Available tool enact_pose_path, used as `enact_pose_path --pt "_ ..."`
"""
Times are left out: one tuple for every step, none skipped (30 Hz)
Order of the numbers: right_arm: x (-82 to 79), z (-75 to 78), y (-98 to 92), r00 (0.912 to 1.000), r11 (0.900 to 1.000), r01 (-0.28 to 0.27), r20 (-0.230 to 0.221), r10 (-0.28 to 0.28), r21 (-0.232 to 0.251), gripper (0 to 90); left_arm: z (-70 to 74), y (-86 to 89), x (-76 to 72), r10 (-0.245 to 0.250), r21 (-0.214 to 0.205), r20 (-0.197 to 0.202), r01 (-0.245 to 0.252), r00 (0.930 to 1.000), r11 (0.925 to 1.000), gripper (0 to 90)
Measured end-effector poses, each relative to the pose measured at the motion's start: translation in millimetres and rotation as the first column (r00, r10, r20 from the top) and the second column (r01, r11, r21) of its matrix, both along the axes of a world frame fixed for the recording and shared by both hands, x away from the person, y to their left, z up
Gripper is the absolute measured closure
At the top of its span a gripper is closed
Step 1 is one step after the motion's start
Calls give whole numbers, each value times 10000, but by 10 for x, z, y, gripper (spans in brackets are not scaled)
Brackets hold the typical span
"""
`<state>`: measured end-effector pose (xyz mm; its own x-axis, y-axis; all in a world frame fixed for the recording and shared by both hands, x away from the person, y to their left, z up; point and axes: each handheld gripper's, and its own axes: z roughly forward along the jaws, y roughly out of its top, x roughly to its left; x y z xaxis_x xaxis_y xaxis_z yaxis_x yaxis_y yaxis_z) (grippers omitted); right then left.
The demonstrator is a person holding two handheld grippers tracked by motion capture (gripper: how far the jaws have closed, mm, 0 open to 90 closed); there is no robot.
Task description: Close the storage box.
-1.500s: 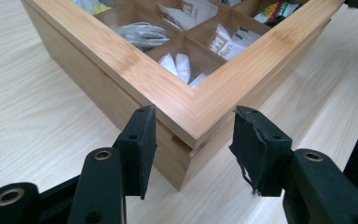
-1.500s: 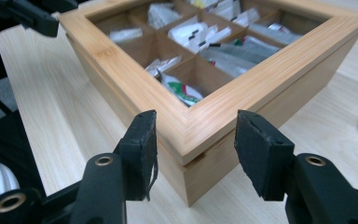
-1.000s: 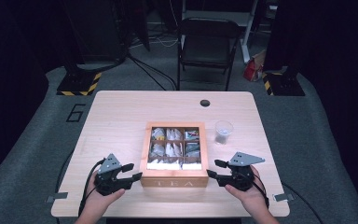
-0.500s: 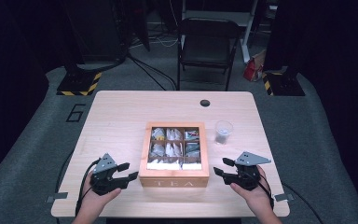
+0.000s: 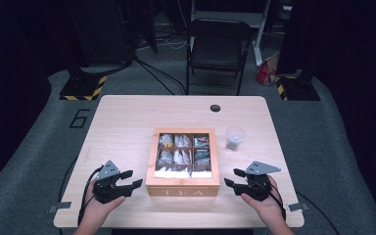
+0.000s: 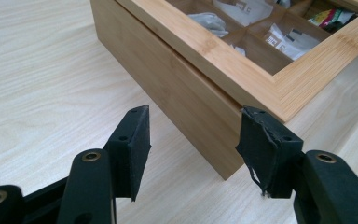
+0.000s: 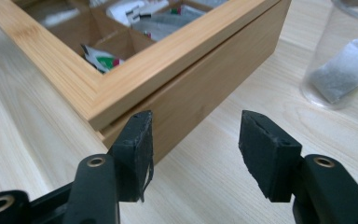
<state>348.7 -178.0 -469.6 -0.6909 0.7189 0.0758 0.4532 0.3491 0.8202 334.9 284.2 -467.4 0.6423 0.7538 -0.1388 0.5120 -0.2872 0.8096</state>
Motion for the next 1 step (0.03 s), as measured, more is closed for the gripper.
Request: enact_pose_path --pt "2 -6 1 10000 9999 -38 11 38 -105 443 -6 -2 4 -2 8 -21 2 10000 10000 435"
